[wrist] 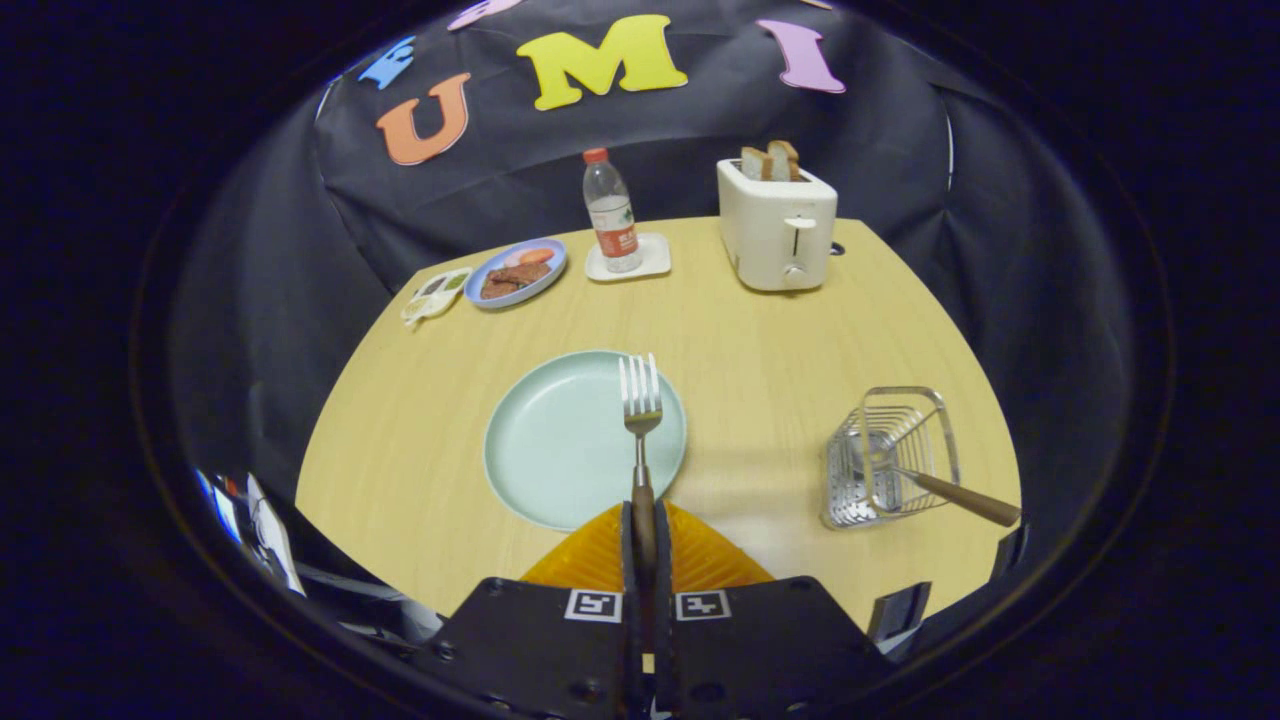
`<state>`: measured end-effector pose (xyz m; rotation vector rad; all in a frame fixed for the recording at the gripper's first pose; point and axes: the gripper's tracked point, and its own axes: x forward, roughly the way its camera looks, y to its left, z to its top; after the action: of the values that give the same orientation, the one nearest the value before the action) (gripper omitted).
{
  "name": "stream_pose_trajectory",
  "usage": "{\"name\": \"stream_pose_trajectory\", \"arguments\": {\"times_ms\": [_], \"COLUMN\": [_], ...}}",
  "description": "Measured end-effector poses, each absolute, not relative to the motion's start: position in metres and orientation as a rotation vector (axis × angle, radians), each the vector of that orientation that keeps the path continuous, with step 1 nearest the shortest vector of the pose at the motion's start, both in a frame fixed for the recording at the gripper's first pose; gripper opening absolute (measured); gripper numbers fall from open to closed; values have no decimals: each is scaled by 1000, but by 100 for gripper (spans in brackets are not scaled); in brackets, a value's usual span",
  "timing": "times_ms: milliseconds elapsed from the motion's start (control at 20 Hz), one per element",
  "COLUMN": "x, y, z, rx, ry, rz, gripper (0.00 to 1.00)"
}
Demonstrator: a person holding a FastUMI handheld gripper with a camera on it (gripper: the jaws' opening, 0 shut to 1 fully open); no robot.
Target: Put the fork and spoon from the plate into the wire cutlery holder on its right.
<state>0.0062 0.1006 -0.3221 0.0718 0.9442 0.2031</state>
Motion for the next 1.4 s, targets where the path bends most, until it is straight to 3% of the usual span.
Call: {"name": "stream_pose_trajectory", "arguments": {"times_ms": [700,1400], "x": [-6,-5], "y": [-34,-54], "z": [-308,-305], "rx": [99,146], "ry": [929,950], "rz": [97,57], "gripper": [5,7]}}
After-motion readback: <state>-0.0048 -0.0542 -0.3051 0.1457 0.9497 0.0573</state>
